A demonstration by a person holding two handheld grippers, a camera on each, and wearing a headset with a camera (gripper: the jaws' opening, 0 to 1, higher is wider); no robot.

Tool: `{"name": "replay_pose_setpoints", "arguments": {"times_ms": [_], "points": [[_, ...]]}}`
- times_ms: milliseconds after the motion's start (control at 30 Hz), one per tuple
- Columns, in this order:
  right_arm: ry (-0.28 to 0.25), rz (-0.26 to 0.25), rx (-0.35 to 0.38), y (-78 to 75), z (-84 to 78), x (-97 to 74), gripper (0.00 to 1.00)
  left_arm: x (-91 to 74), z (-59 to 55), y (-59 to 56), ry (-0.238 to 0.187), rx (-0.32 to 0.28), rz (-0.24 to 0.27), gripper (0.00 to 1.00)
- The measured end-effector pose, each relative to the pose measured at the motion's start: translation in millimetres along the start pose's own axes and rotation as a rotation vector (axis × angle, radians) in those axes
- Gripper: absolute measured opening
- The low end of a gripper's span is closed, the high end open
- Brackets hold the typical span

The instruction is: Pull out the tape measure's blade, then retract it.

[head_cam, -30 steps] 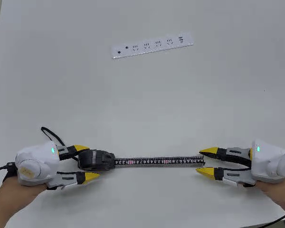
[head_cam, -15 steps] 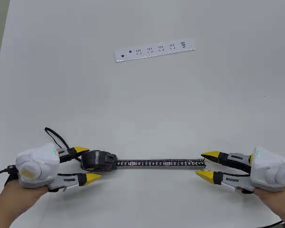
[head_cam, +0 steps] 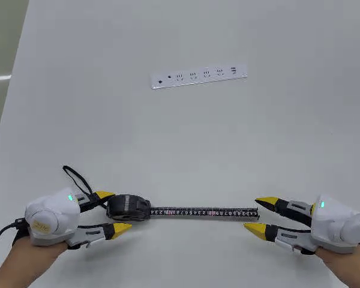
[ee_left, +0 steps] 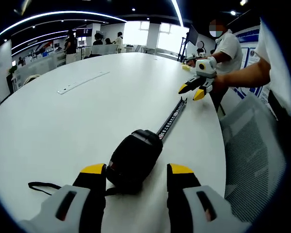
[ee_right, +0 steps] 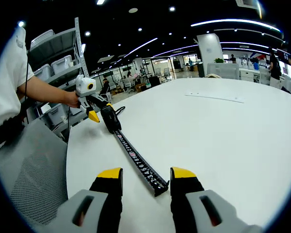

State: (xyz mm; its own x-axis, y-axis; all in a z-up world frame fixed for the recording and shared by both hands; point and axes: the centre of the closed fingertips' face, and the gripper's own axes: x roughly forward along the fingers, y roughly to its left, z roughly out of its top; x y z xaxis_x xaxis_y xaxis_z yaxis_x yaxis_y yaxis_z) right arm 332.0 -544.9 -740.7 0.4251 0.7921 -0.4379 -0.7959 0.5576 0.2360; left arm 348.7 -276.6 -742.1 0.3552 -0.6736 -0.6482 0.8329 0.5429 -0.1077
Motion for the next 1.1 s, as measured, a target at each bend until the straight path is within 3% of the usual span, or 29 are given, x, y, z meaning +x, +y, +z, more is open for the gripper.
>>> {"name": "replay_pose_setpoints", "arguments": {"times_ms": [400, 1100], "points": [[0.012, -0.042, 0.027, 8.7, 4.2, -0.7, 0.46, -14.5, 2.2, -4.1, -0.033, -0.051, 0.047, 0.51], [-0.011, -0.083, 0.025, 30.4, 10.0, -8.1, 0.51, -34.5, -10.8, -16.8, -0.075, -0.138, 0.133, 0.50]]}}
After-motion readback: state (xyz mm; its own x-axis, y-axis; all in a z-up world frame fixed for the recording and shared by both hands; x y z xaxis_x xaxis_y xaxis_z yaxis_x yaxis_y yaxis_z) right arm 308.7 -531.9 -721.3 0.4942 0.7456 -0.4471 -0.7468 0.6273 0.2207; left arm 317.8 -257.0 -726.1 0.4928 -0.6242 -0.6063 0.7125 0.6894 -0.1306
